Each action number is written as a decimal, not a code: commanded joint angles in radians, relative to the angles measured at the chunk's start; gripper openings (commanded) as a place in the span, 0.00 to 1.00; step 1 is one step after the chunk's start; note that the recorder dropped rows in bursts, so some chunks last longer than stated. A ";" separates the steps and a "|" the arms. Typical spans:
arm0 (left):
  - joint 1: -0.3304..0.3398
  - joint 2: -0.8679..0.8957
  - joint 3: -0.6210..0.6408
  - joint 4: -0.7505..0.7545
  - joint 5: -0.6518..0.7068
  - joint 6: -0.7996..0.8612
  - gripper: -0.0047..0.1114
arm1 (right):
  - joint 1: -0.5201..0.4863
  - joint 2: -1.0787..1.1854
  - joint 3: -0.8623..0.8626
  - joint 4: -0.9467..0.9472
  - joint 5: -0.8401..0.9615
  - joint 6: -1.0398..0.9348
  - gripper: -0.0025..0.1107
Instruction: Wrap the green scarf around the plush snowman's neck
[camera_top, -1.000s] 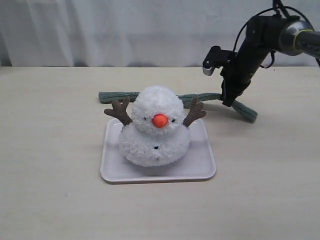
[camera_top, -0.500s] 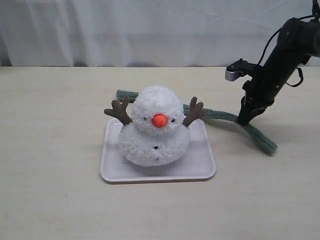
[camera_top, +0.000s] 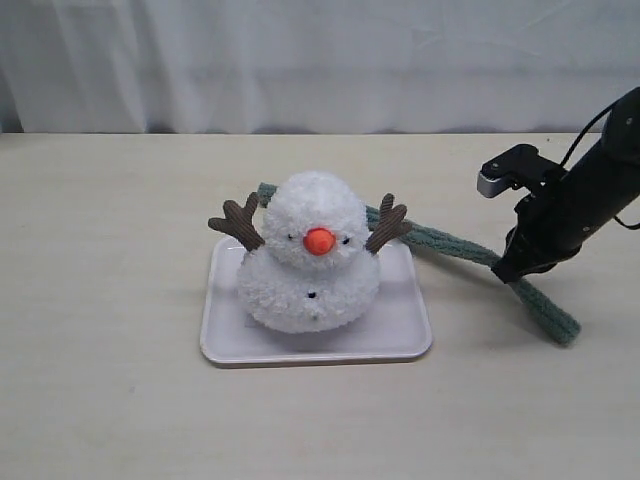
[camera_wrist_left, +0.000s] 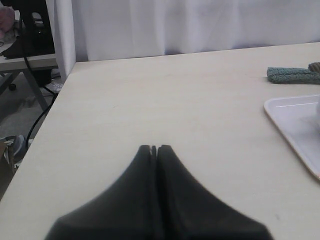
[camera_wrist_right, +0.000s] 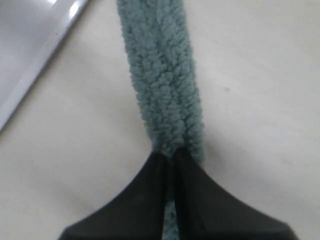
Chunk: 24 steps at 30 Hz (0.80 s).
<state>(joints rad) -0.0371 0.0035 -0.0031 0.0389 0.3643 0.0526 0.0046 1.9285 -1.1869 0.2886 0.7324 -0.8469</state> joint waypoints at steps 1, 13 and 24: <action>0.001 -0.004 0.003 0.001 -0.010 -0.004 0.04 | -0.002 -0.005 0.025 0.099 0.003 0.012 0.08; 0.001 -0.004 0.003 0.001 -0.010 -0.004 0.04 | -0.002 -0.003 0.025 0.111 0.133 0.032 0.14; 0.001 -0.004 0.003 0.001 -0.010 -0.004 0.04 | -0.002 0.001 0.025 0.075 0.107 0.032 0.49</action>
<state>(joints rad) -0.0371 0.0035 -0.0031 0.0389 0.3643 0.0526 0.0046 1.9285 -1.1625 0.3643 0.8523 -0.8184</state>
